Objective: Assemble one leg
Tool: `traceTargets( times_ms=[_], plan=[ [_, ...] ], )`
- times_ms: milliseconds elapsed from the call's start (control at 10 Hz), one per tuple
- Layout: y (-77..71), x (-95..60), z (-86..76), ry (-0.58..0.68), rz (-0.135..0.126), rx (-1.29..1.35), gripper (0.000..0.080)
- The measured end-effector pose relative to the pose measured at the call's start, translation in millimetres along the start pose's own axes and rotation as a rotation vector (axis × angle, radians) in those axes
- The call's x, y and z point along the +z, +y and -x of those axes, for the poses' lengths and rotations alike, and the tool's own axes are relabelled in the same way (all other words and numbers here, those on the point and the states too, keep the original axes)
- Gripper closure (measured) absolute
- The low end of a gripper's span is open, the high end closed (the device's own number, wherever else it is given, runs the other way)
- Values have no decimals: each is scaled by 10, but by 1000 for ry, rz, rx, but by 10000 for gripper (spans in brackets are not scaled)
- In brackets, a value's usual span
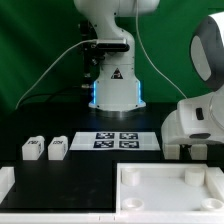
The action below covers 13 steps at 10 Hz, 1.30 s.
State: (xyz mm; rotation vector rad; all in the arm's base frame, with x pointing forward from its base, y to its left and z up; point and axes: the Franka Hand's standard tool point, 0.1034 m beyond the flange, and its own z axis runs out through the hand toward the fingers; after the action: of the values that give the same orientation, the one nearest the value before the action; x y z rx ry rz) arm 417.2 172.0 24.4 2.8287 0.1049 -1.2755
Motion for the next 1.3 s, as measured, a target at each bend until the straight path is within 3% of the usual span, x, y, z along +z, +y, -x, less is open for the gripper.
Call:
traceTargets(
  times_ms=[300, 700, 900, 1000, 1100, 1300],
  plan=[
    [-10, 230, 21, -17, 8, 0, 150],
    [12, 240, 18, -21, 7, 2, 150],
    [12, 239, 18, -21, 7, 2, 387],
    [12, 238, 18, -20, 7, 2, 387],
    [12, 239, 18, -20, 7, 2, 508],
    [12, 239, 18, -20, 7, 2, 508]
  ],
)
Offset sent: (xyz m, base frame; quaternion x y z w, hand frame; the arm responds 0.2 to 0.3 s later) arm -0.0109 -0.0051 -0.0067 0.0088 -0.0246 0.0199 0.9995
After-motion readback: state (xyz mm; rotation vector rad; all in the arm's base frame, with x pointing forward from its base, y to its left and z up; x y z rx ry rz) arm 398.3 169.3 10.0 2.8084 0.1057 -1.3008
